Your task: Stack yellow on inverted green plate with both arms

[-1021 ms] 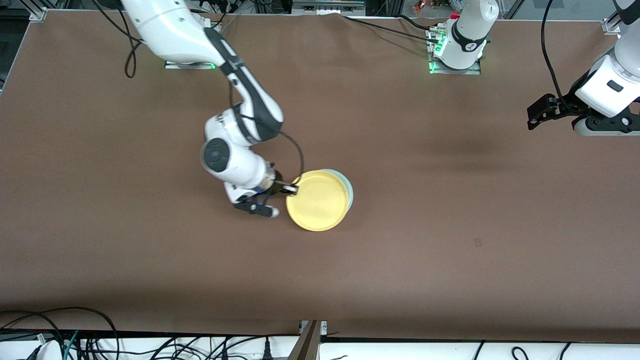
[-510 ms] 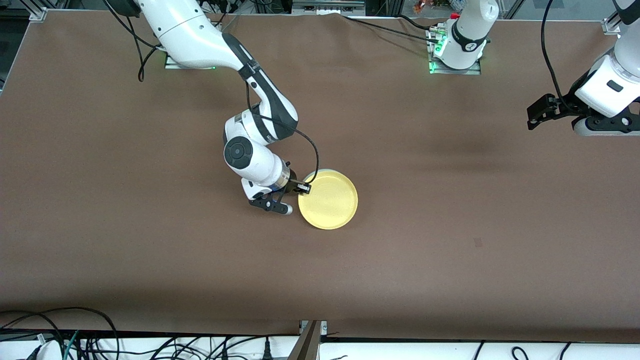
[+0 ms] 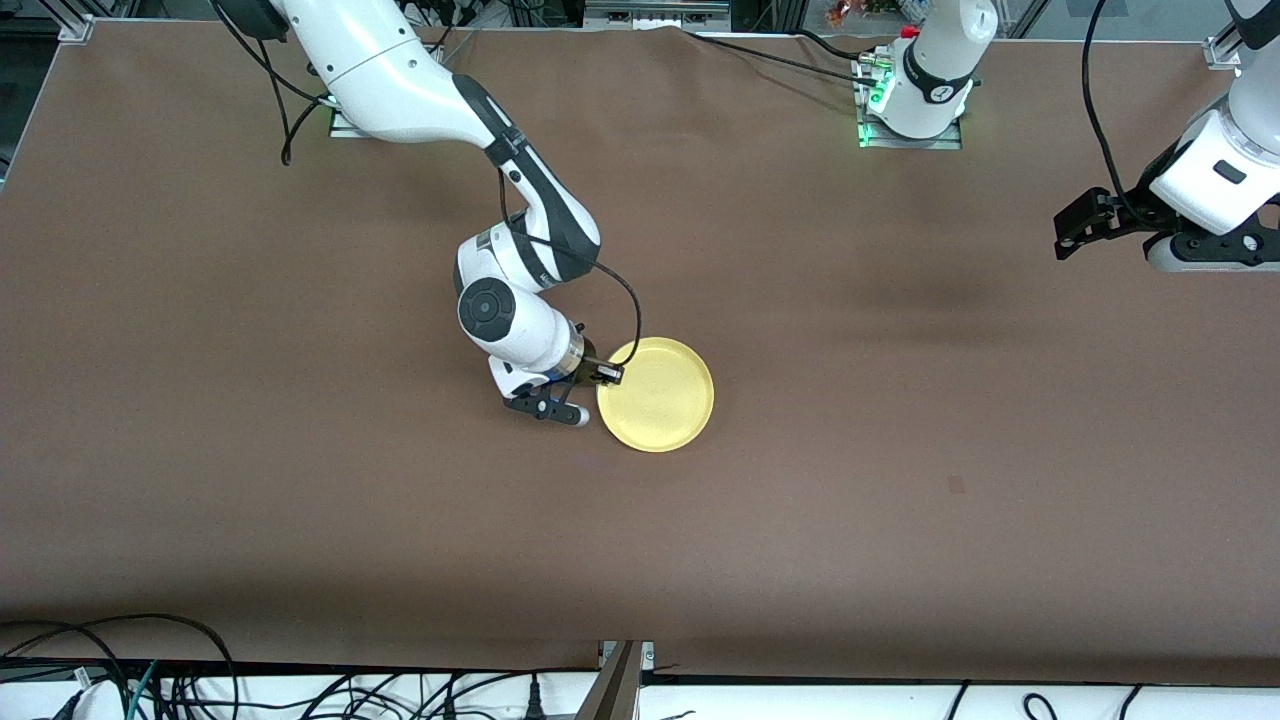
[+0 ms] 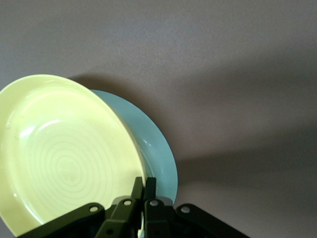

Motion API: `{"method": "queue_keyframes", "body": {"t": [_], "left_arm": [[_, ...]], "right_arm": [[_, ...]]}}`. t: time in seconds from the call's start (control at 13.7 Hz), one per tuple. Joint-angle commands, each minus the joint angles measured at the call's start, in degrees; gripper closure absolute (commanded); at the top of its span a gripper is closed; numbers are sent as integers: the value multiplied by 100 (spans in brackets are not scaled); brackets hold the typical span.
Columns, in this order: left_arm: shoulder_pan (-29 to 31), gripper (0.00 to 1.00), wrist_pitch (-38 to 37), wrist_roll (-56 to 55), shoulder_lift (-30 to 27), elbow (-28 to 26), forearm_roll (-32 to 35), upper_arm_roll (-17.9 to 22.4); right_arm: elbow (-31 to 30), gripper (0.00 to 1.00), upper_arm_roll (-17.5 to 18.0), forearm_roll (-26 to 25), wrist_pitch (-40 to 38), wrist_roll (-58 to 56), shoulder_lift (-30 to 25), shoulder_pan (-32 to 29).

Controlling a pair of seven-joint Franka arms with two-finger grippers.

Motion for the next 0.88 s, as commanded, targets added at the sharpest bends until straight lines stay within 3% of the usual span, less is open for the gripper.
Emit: {"method": "queue_keyframes", "body": {"t": [0.0,0.07,0.15,0.22,0.44,0.8], "left_arm": [[64,0,-9,128,-50,-36,-65,-52],[64,0,-9,128,-50,-36,-65,-52],[64,0,-9,128,-50,-27,-65,-52],[64,0,-9,128,-50,-35,-65,-52],[64,0,-9,128,-50,-36,-65,-52],[64,0,-9,128,-50,-36,-65,-52]], "right_arm": [[-72,100,2,-86,-9,84,-27,42],[-98,97,2,-95,-9,102,-27,68],[-107,54,2,-95,-9,93,-27,68],[-98,1,2,-86,-9,93,-45,68],[-54,0,-190,-86,-560,76,-342,33],[-37,0,-1437,-130,-1950,-82,-1423,33]]}}
